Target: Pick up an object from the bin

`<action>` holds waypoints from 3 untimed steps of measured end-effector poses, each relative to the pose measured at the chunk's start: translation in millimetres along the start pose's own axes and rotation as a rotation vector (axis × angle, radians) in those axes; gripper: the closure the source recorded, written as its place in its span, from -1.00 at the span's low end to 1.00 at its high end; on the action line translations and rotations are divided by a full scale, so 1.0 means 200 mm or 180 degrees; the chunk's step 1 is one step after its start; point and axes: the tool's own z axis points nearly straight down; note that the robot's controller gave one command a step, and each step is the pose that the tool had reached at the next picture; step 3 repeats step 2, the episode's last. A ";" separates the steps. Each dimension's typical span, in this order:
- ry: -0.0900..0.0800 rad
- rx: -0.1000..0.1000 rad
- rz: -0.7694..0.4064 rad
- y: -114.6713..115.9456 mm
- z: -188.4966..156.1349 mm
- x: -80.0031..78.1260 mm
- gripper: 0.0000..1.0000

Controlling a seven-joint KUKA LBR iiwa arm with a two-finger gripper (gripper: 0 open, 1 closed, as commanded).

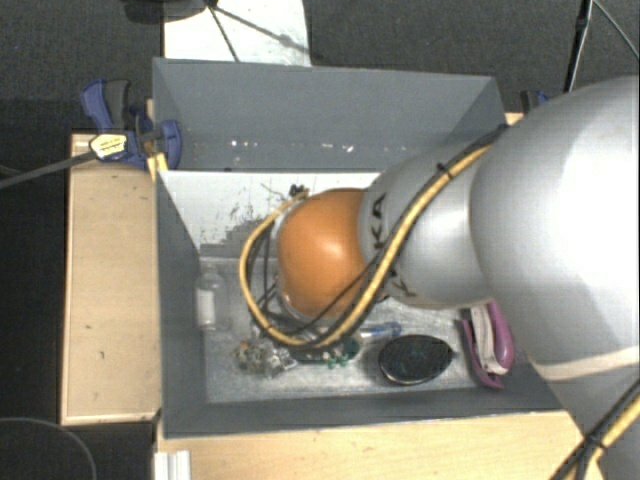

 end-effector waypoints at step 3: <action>-0.0030 0.0003 0.0130 -0.05 -0.89 -0.09 1.00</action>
Offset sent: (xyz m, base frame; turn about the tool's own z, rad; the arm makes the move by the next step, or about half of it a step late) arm 0.0084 -0.0094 0.0602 0.0073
